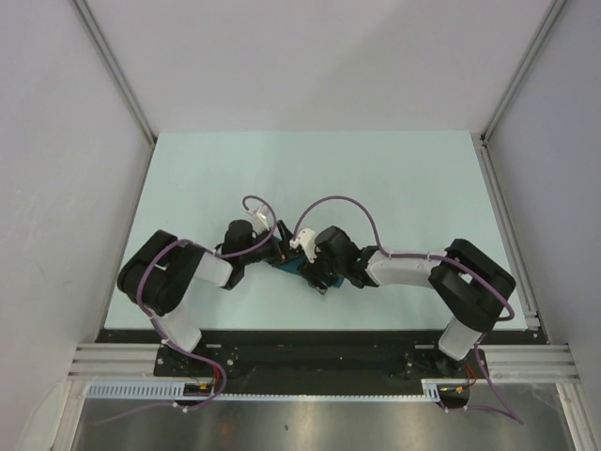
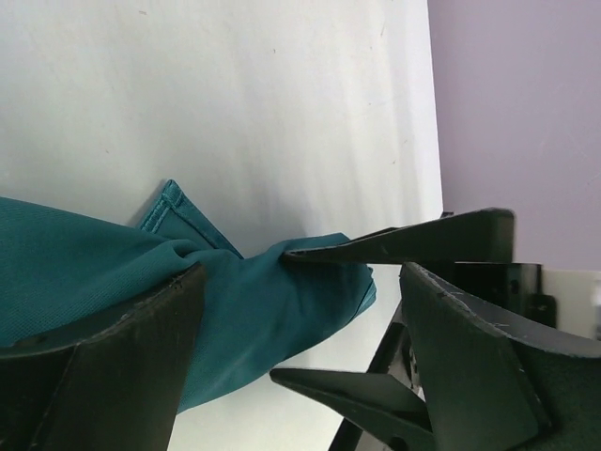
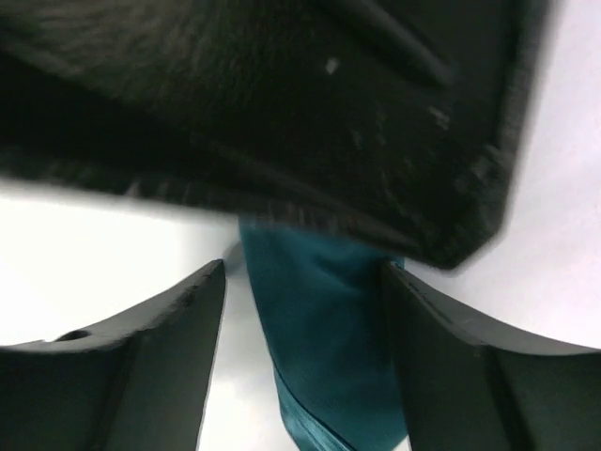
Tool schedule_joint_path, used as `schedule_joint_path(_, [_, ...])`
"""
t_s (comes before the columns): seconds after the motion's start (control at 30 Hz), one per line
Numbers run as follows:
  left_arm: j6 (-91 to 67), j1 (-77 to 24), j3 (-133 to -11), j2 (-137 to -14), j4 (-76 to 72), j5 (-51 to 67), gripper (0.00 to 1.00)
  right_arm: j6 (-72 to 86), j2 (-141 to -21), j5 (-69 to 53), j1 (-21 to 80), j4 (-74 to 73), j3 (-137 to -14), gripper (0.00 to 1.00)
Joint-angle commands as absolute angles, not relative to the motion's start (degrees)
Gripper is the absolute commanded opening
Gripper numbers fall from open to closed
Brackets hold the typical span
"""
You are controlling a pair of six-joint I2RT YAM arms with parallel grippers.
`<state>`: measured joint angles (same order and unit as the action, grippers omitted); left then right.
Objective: Fold the napkin, place the utensils inside, and roll it up
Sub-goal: Roll the napkin with the utensil
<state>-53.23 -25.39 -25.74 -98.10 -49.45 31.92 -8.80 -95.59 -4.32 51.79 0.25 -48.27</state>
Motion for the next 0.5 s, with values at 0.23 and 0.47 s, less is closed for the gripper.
schedule_joint_path(0.23, [-47.82,-22.33,-36.19,-94.76,-33.41,29.97,0.99,-4.31,-100.81,-11.68,46.32,-9.13,-53.88,0.29])
schedule_joint_path(0.47, [-41.23,-12.93,-46.12,-86.85,-19.79,27.51,1.0,-0.89,-102.13,-23.01,42.37,-12.31,-53.79,0.17])
